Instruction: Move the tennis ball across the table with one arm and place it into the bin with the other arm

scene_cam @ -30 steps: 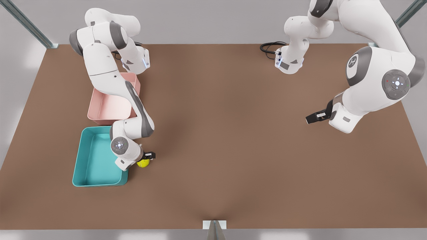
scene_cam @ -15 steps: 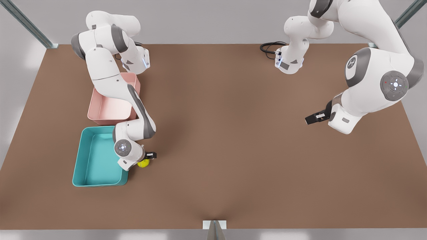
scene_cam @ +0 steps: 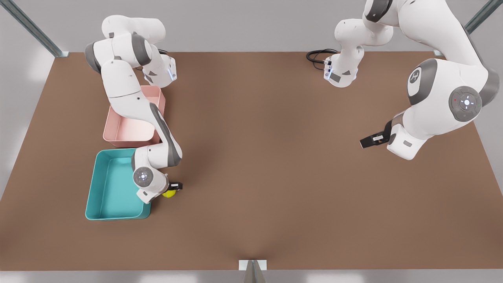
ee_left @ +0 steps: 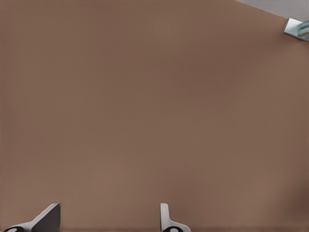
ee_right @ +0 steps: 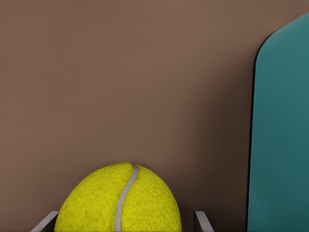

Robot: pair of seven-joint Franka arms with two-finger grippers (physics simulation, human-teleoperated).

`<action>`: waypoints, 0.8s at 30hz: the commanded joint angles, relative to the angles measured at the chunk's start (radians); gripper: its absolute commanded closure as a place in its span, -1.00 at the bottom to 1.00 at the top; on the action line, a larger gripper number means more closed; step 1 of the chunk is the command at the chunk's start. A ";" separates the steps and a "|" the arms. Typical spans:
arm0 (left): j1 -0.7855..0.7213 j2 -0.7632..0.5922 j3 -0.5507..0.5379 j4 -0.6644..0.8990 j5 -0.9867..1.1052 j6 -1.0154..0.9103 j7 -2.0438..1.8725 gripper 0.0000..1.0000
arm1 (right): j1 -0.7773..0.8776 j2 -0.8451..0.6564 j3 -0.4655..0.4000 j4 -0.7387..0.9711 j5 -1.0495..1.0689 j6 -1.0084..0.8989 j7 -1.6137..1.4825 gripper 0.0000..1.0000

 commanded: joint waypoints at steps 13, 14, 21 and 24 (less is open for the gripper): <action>0.002 -0.001 -0.002 0.000 0.000 -0.004 0.016 -1.00 | -0.002 0.006 0.002 0.008 0.012 0.023 0.001 -0.52; 0.002 -0.001 -0.002 0.000 0.000 -0.004 0.016 -1.00 | -0.002 0.006 0.002 0.008 0.012 0.026 0.001 -0.52; 0.000 -0.001 0.000 0.000 0.000 -0.004 0.016 -1.00 | 0.006 -0.025 0.010 0.036 0.012 0.028 0.003 -0.51; 0.002 -0.001 -0.002 0.000 0.000 -0.004 0.016 -1.00 | 0.003 -0.077 0.011 0.053 0.012 0.025 -0.003 -0.51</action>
